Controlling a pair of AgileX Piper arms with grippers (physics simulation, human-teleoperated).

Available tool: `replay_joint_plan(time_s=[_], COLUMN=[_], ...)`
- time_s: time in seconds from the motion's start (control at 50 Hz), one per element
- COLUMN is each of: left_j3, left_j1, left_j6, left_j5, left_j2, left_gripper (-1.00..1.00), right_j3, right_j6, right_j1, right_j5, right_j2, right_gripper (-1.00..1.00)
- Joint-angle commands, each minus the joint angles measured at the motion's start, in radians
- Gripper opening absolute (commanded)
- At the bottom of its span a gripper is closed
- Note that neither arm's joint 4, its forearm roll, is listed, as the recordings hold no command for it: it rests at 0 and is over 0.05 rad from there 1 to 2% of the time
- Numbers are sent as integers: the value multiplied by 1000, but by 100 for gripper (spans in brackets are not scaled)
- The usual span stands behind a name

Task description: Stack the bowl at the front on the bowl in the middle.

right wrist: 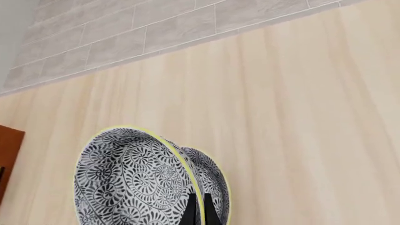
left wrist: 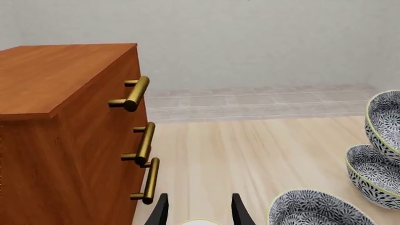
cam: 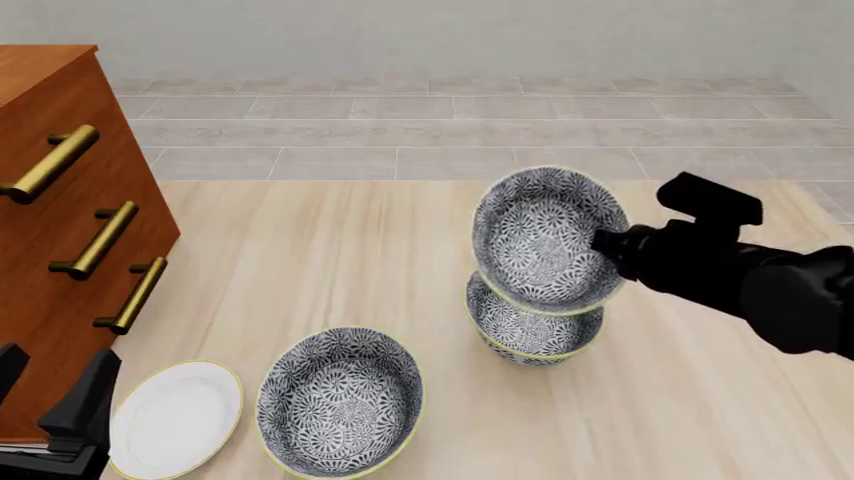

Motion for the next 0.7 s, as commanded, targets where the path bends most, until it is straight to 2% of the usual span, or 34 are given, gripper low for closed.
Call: replay_joint_plan(time_s=[0.02,0.7], left_j3=[0,0], left_j1=[-1,-1], left_j6=[1,0], left_j5=[3,2], left_j2=[-5,-3], left_gripper=[100,100], right_j3=[12,31], right_j6=[7,9], right_j1=[7,-8], right_j5=[-38,-142], right_j2=[36,183], right_gripper=[-100,-100])
